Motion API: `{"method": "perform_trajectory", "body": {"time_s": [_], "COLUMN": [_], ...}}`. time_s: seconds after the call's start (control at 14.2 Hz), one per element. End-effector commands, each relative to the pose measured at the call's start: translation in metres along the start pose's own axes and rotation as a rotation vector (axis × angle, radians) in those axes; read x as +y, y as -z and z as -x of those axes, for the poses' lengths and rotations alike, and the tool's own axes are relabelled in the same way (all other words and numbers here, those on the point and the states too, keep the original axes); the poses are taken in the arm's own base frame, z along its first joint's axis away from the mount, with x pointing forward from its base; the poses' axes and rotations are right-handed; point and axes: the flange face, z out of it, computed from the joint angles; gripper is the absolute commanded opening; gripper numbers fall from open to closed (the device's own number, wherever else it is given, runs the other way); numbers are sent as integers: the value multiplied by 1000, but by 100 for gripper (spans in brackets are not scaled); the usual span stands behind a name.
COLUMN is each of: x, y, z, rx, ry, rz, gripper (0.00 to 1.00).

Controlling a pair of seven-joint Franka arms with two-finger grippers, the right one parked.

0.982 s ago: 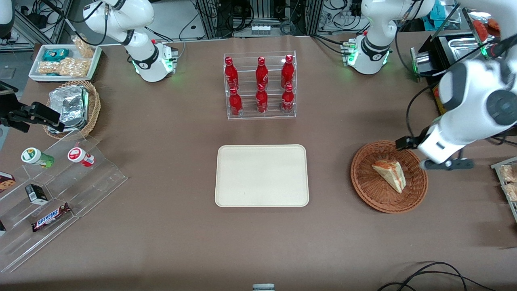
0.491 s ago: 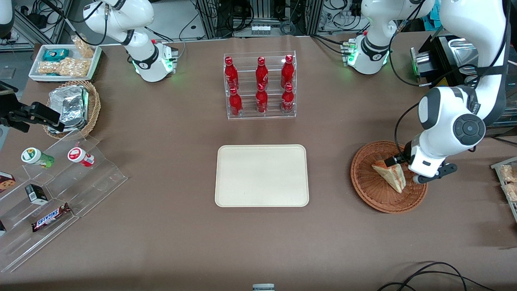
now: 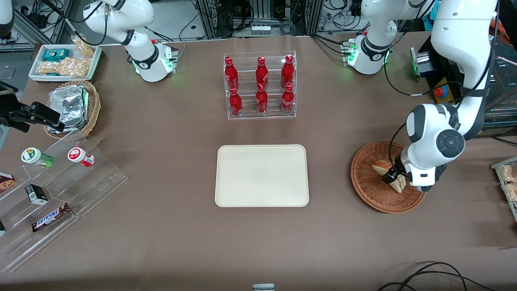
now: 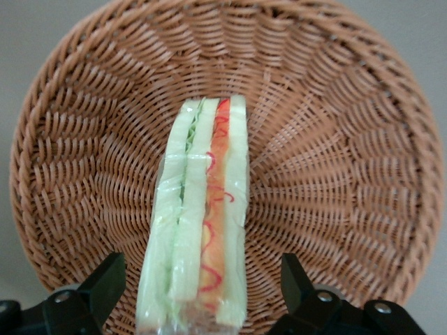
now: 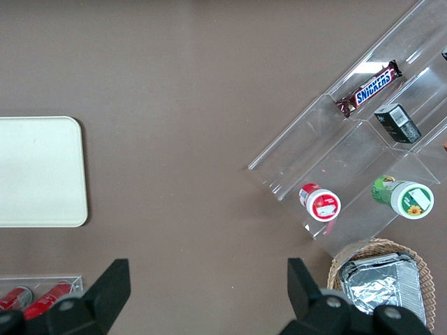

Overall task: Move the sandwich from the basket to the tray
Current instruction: 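Lower the left gripper and close it on the sandwich, then lift the sandwich and carry it with the left gripper over the tray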

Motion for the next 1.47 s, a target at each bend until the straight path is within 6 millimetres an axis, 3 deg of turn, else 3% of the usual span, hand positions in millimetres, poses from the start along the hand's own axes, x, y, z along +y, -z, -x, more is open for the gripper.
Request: {"method": "perform_trajectory", "body": {"time_s": [0.0, 0.28, 0.56, 0.63, 0.77, 1.05, 1.33, 1.4], "x": [0, -2, 10, 20, 56, 138, 231, 245], "y": [1, 7, 67, 77, 85, 78, 65, 61], "z": [0, 0, 2, 14, 57, 131, 232, 249], "rx": [6, -9, -58, -56, -53, 18, 12, 7], "ry": [16, -3, -19, -47, -213, -488, -637, -632], "rz": [-1, -38, -113, -94, -62, 110, 181, 191], "gripper": [9, 4, 4, 4, 4, 6, 3, 2]}}
